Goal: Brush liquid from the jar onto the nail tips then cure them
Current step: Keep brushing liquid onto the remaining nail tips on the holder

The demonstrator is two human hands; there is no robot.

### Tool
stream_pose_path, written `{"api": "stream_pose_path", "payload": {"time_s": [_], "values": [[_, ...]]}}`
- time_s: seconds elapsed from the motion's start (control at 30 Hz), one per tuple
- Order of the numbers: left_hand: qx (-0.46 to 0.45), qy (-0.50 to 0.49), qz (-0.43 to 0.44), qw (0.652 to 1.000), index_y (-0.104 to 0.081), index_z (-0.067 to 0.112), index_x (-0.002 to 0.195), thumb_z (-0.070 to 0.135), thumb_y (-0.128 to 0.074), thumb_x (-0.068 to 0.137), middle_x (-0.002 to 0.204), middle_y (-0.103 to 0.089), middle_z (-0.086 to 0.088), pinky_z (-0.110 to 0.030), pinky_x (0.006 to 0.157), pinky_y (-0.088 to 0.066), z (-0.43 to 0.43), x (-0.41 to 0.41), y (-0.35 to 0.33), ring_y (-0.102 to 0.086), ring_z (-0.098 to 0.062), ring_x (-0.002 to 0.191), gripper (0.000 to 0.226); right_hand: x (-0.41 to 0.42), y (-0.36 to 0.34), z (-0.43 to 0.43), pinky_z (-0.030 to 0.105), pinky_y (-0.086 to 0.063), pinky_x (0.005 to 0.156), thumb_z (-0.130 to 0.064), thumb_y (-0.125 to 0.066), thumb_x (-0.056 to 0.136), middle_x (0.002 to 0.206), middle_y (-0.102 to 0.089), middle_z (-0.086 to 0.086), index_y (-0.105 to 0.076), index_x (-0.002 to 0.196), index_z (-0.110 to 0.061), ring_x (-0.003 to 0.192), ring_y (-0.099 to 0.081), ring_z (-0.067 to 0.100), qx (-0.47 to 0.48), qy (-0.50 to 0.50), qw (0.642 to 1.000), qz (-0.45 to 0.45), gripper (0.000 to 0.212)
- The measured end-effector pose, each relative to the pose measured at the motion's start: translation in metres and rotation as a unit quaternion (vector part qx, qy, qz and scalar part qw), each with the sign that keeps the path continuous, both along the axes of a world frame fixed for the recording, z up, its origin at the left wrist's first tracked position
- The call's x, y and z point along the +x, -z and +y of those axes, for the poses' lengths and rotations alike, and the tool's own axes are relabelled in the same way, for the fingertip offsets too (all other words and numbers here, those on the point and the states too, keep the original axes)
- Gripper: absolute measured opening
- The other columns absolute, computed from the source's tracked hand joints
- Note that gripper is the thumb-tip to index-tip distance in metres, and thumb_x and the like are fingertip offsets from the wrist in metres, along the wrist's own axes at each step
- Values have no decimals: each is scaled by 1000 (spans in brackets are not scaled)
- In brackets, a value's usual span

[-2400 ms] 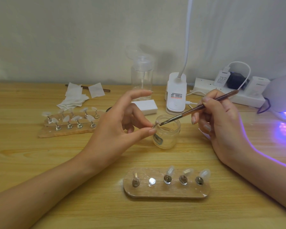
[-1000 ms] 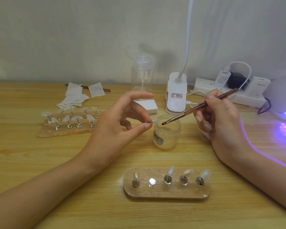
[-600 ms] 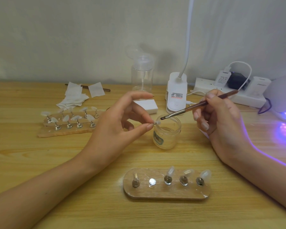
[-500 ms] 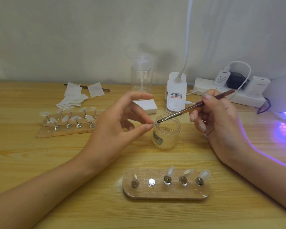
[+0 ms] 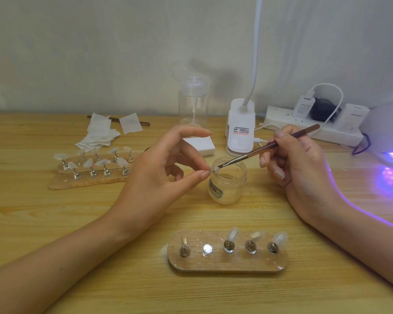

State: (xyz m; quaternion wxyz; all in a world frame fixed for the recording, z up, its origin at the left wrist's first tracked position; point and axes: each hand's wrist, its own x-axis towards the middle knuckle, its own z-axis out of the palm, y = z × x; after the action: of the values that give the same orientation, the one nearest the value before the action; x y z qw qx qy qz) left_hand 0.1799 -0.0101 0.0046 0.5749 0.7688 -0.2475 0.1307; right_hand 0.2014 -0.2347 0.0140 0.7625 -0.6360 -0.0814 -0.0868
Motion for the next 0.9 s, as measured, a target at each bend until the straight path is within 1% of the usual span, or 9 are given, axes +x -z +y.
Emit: {"api": "stream_pose_path", "payload": {"time_s": [0.17, 0.3, 0.4, 0.47, 0.53, 0.67, 0.77, 0.83, 0.9], "values": [[2, 0, -1, 1000, -57, 28, 127, 12, -74, 85, 87, -71, 5, -43, 65, -52, 0, 0, 0, -69, -18, 88, 48, -1, 0, 0, 19, -29, 41, -25, -47, 99, 61, -64, 6, -46, 79, -20, 39, -34, 10, 11, -38, 999, -36, 20], [2, 0, 0, 1000, -57, 30, 126, 13, -73, 85, 87, -70, 6, -41, 64, -52, 0, 0, 0, -69, -17, 87, 47, 1, 1, 0, 21, -23, 41, -20, -45, 103, 60, -63, 6, -48, 78, -20, 38, -33, 11, -6, 0, 1000, -3, 25], [3, -1, 0, 1000, -57, 30, 126, 15, -73, 85, 87, -71, 6, -42, 64, -52, 0, 0, 0, -69, -18, 88, 47, 0, 0, -1, 25, -19, 41, -23, -46, 102, 60, -64, 4, -48, 76, -24, 38, -33, 10, 13, -10, 1000, -22, 26], [4, -2, 2, 1000, -57, 30, 125, 15, -72, 85, 87, -70, 6, -42, 64, -51, -1, 0, 0, -69, -18, 87, 46, -2, -1, 0, 22, -23, 41, -27, -48, 97, 61, -64, 5, -48, 77, -24, 39, -34, 11, 10, -32, 999, -36, 20], [4, -1, 3, 1000, -57, 31, 125, 15, -72, 85, 87, -70, 7, -42, 65, -52, -1, 0, 0, -69, -18, 87, 46, -1, 0, 1, 20, -26, 41, -26, -48, 99, 60, -64, 6, -47, 78, -21, 39, -34, 11, -5, -23, 999, -24, 21], [6, 0, 1, 1000, -57, 32, 126, 15, -72, 85, 88, -70, 7, -42, 65, -52, 0, -1, 0, -70, -18, 88, 47, 0, 0, 0, 25, -18, 41, -20, -43, 104, 59, -62, 4, -46, 78, -20, 39, -33, 10, -5, 2, 1000, -12, 26], [8, -1, -3, 1000, -55, 30, 129, 14, -73, 85, 87, -70, 7, -44, 65, -51, -1, -1, 0, -70, -18, 89, 49, -2, -1, 1, 21, -24, 40, -23, -45, 101, 60, -63, 4, -44, 80, -20, 39, -34, 11, -5, -27, 999, -42, 21], [11, 0, -5, 1000, -55, 29, 129, 12, -74, 87, 87, -69, 7, -46, 65, -51, 0, -1, 0, -70, -17, 90, 49, -2, -1, 1, 19, -27, 40, -21, -44, 103, 59, -63, 6, -45, 80, -19, 39, -34, 11, -14, -18, 999, -29, 23], [13, 1, -5, 1000, -56, 30, 128, 9, -75, 87, 86, -68, 7, -46, 65, -51, 0, -1, 0, -70, -18, 90, 49, -1, -1, -1, 20, -23, 39, -18, -43, 103, 58, -61, 5, -46, 78, -19, 39, -32, 11, -14, 2, 1000, -9, 25]]}}
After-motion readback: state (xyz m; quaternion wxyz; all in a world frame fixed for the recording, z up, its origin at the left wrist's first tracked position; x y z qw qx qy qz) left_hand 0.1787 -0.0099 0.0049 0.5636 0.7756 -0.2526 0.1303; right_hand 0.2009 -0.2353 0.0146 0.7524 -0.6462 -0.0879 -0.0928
